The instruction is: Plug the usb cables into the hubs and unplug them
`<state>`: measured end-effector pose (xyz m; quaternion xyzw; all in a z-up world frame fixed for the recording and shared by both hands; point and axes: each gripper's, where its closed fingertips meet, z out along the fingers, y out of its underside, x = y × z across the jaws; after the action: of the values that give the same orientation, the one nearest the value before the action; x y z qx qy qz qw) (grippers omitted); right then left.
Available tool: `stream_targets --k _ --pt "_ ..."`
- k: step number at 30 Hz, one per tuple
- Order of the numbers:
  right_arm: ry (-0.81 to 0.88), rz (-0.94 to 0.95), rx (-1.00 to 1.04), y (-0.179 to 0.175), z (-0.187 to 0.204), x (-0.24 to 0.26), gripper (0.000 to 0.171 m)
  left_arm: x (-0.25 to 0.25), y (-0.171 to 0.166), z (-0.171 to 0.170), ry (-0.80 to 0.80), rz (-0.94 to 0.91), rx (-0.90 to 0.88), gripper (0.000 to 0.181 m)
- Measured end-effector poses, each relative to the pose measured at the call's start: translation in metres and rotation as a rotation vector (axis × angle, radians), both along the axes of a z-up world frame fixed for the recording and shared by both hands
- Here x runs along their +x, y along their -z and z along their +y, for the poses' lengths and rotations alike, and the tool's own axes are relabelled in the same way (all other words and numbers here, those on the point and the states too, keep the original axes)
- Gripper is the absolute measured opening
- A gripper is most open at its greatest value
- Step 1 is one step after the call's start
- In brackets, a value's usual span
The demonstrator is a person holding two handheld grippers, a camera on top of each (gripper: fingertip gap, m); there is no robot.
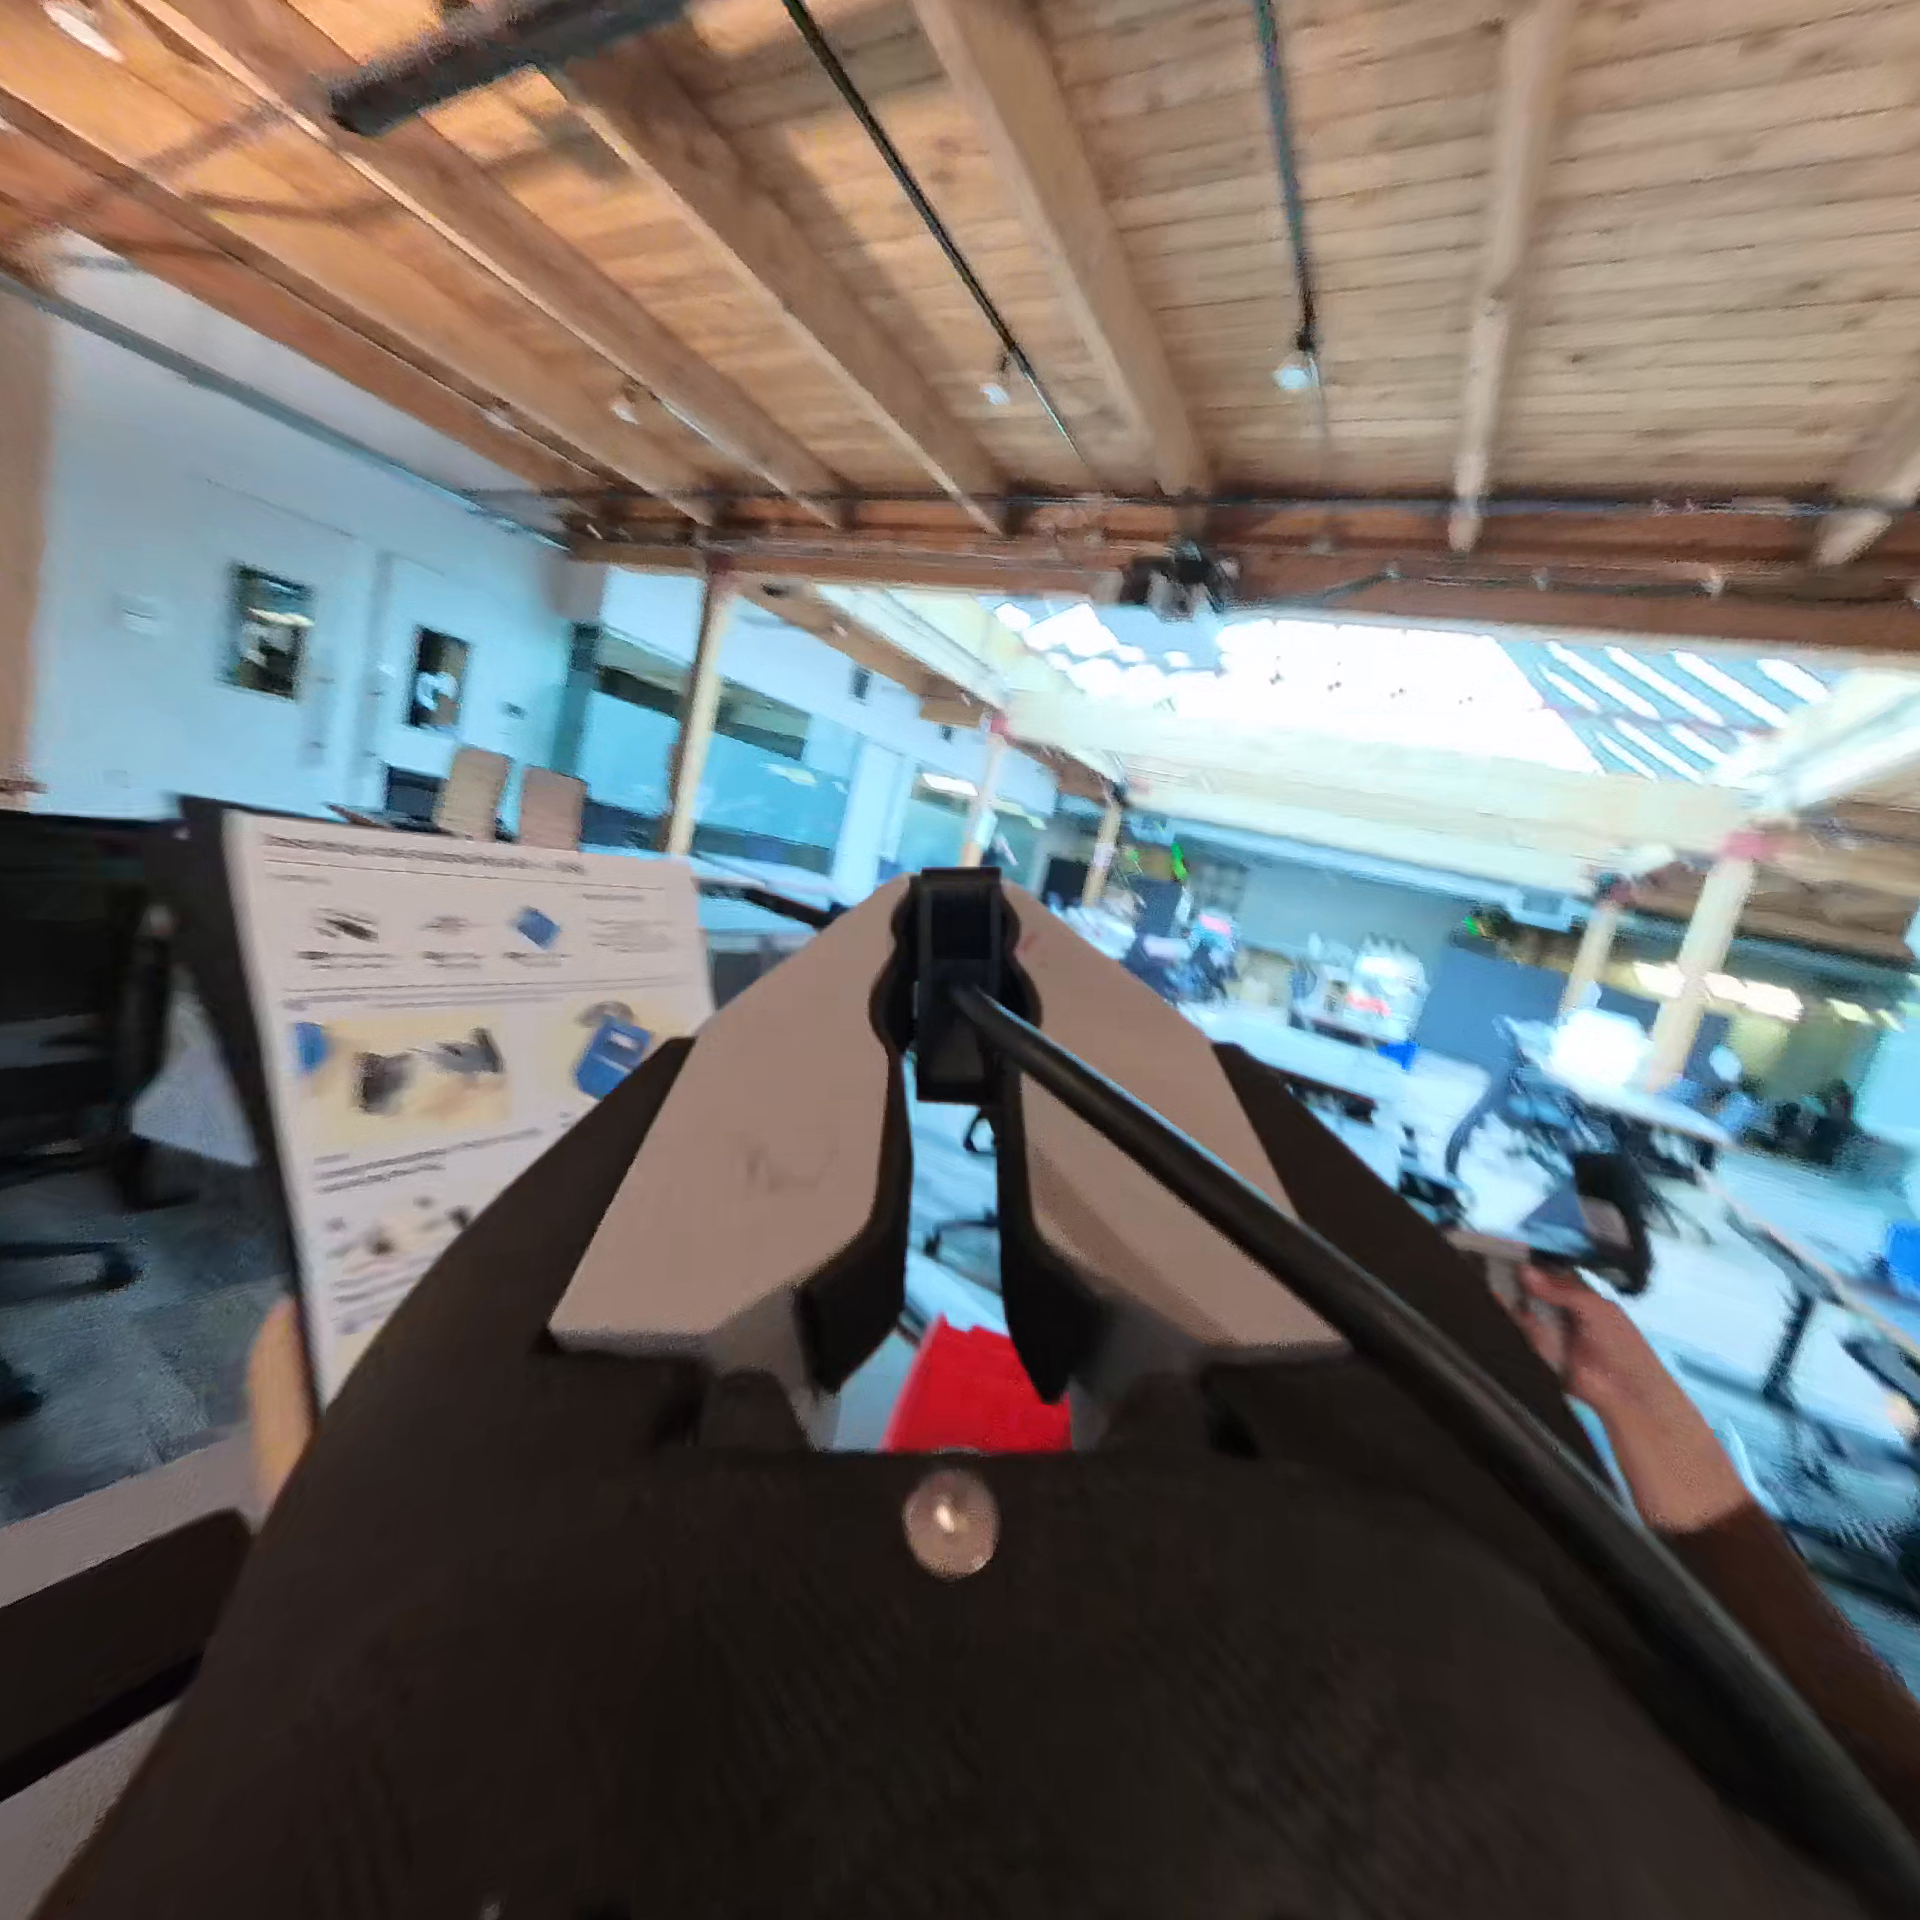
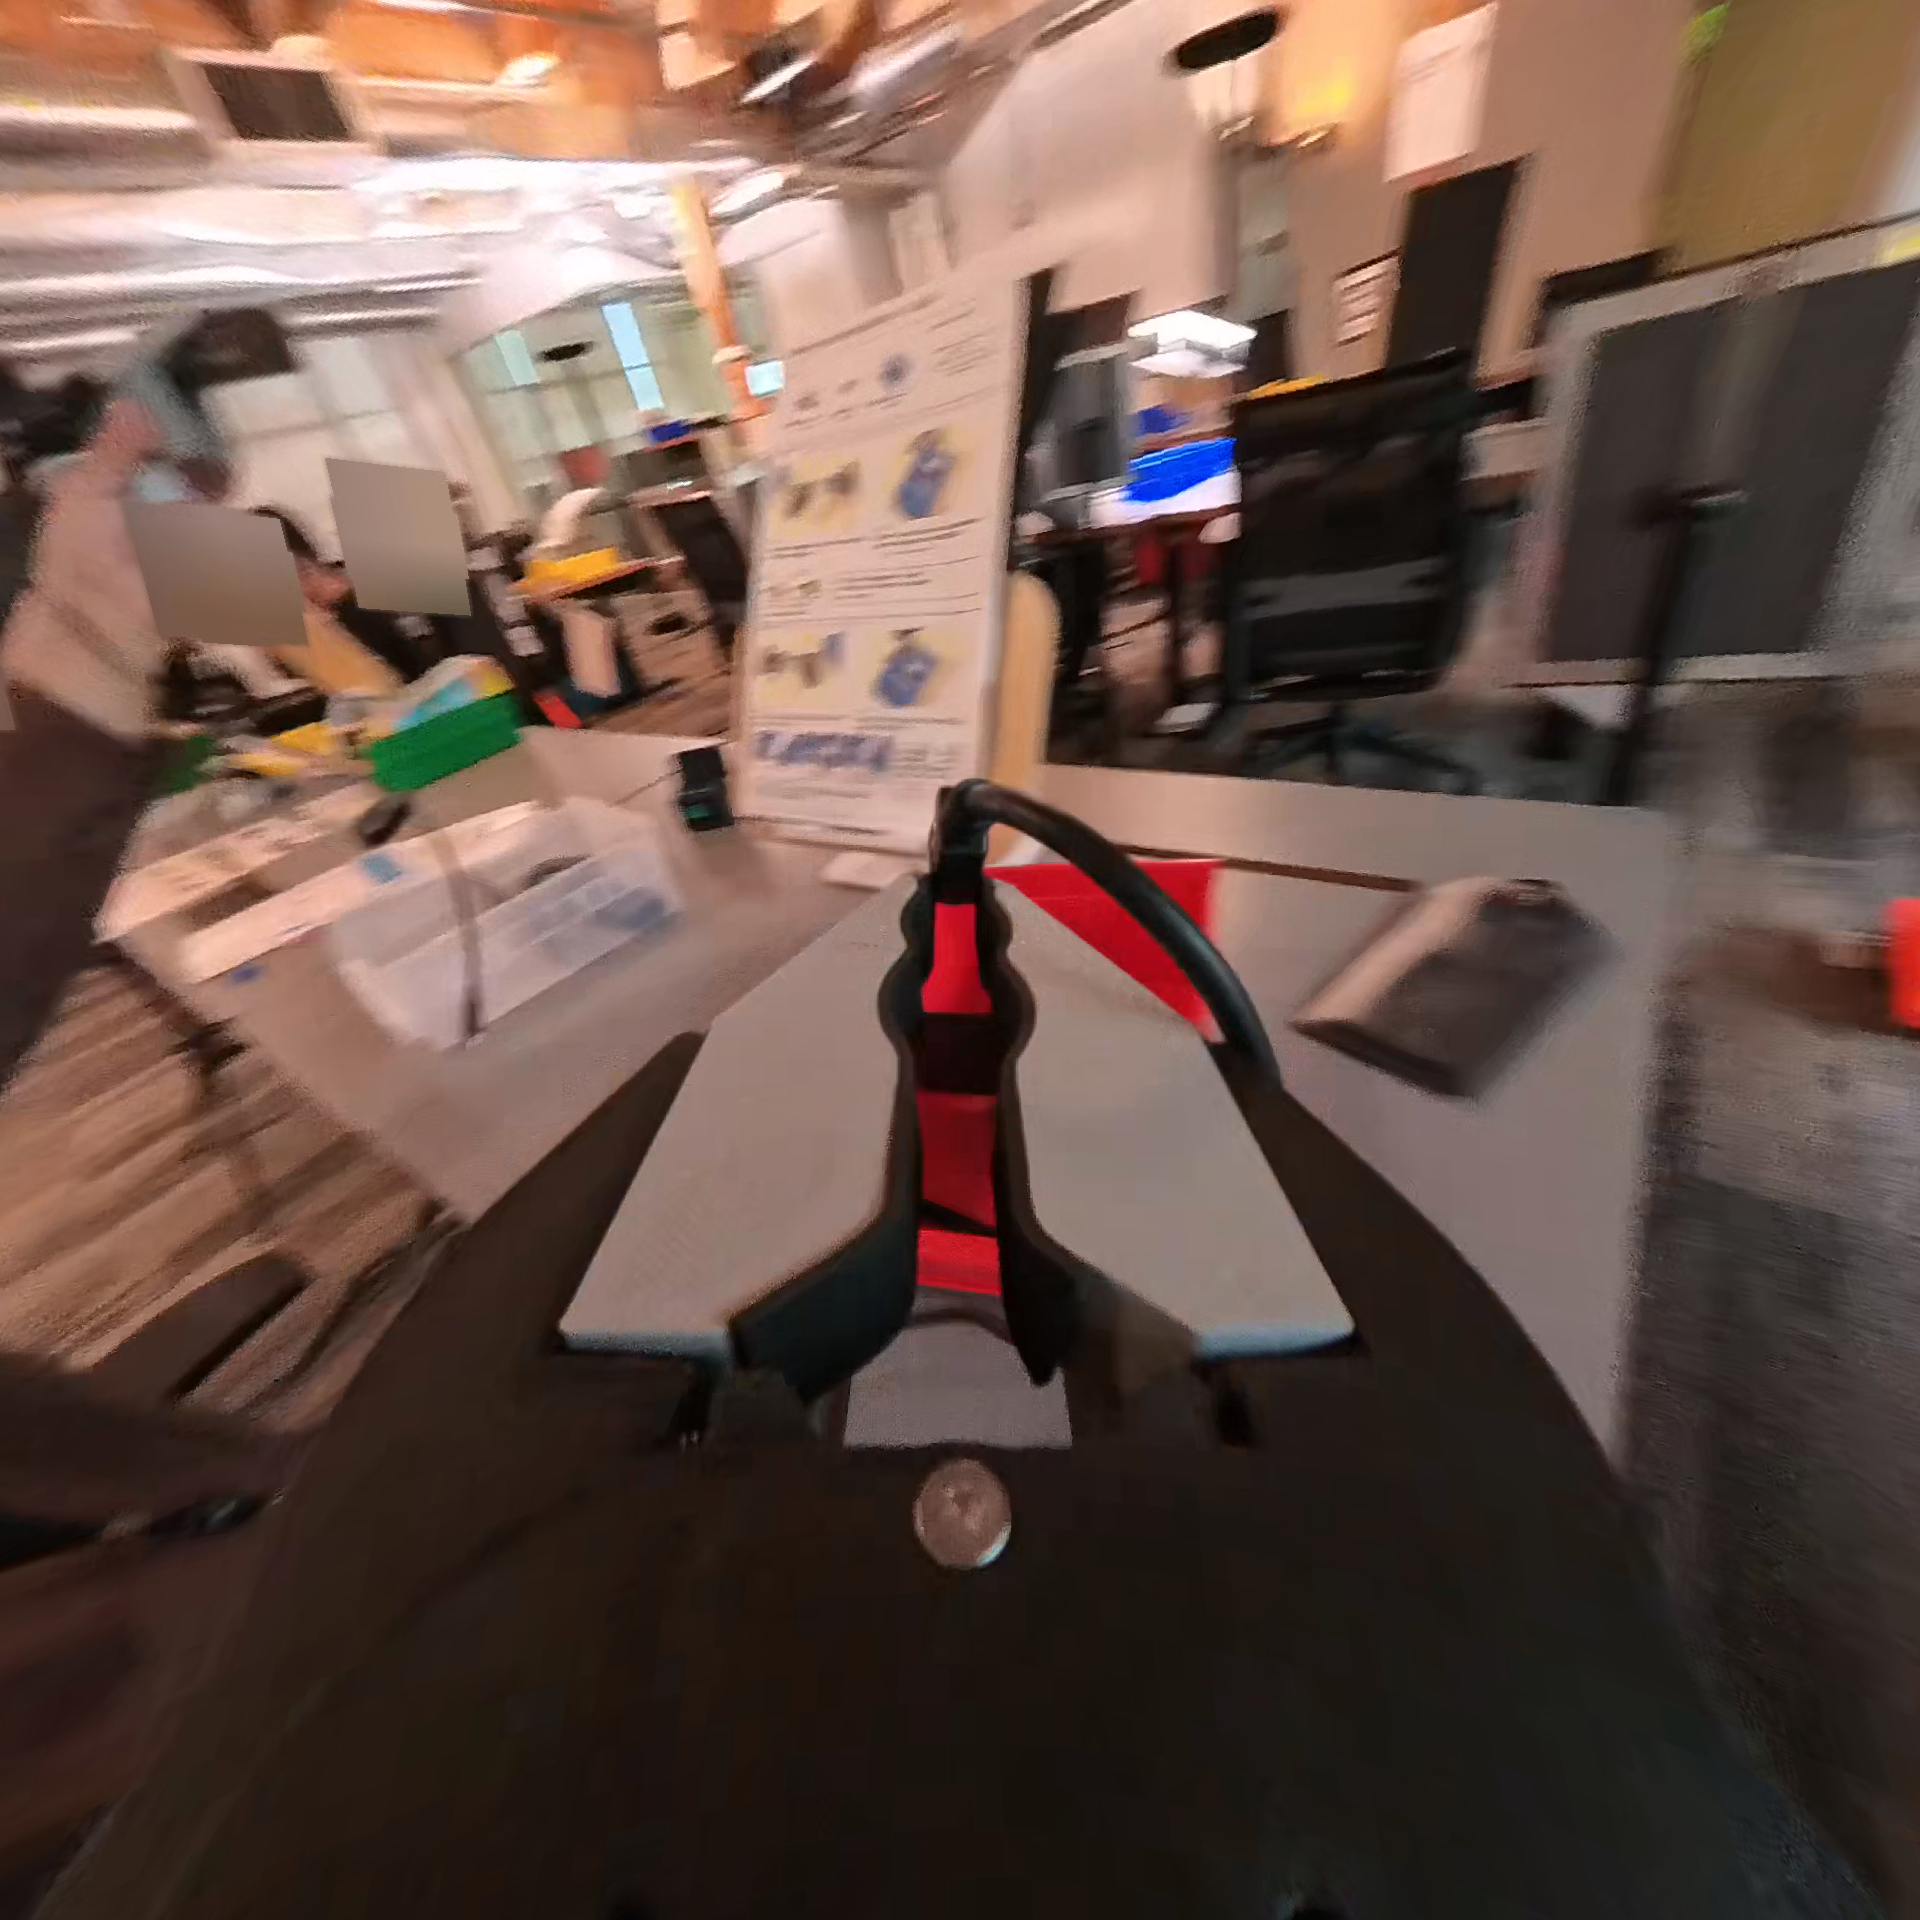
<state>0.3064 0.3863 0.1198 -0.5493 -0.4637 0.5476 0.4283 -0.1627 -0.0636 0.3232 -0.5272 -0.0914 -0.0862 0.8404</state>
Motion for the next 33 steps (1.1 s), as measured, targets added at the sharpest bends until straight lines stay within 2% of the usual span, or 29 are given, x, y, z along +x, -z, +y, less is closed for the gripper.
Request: stream_targets --k 2,4,8,12,15,19,23,26,28,33 --pt "0.066 0.053 -0.006 -0.011 0.017 0.026 0.003 -0.024 -0.012 -0.039 -0.069 -0.05 0.094 0.008" --pt "-0.013 0.086 -0.008 -0.02 0.006 0.036 0.004 -0.034 -0.008 -0.054 -0.09 -0.061 0.07 0.008" --pt "-0.166 -0.013 0.115 -0.031 -0.047 0.01 0.004 -0.01 0.034 -0.008 -0.013 -0.013 -0.144 0.009" --pt "-0.28 -0.049 0.21 -0.073 -0.095 -0.031 0.005 0.026 0.062 0.045 0.102 0.027 -0.225 0.009" --pt "-0.26 -0.078 0.284 -0.109 -0.105 -0.058 0.005 0.041 0.069 0.067 0.131 0.056 -0.26 0.008" --pt "-0.243 -0.008 0.3 -0.174 -0.109 -0.08 0.005 0.048 0.081 0.082 0.109 0.117 -0.318 0.008" --pt "-0.178 0.034 0.348 -0.219 -0.097 -0.103 0.005 0.051 0.113 0.099 0.107 0.147 -0.404 0.008" --pt "-0.206 0.072 0.32 -0.23 -0.095 -0.117 0.004 0.051 0.141 0.11 0.116 0.148 -0.449 0.008" --pt "-0.214 0.098 0.31 -0.229 -0.091 -0.125 0.004 0.048 0.147 0.112 0.122 0.134 -0.44 0.008" --pt "-0.206 0.039 0.263 -0.188 -0.07 -0.147 0.005 0.036 0.137 0.107 0.137 0.084 -0.383 0.008"
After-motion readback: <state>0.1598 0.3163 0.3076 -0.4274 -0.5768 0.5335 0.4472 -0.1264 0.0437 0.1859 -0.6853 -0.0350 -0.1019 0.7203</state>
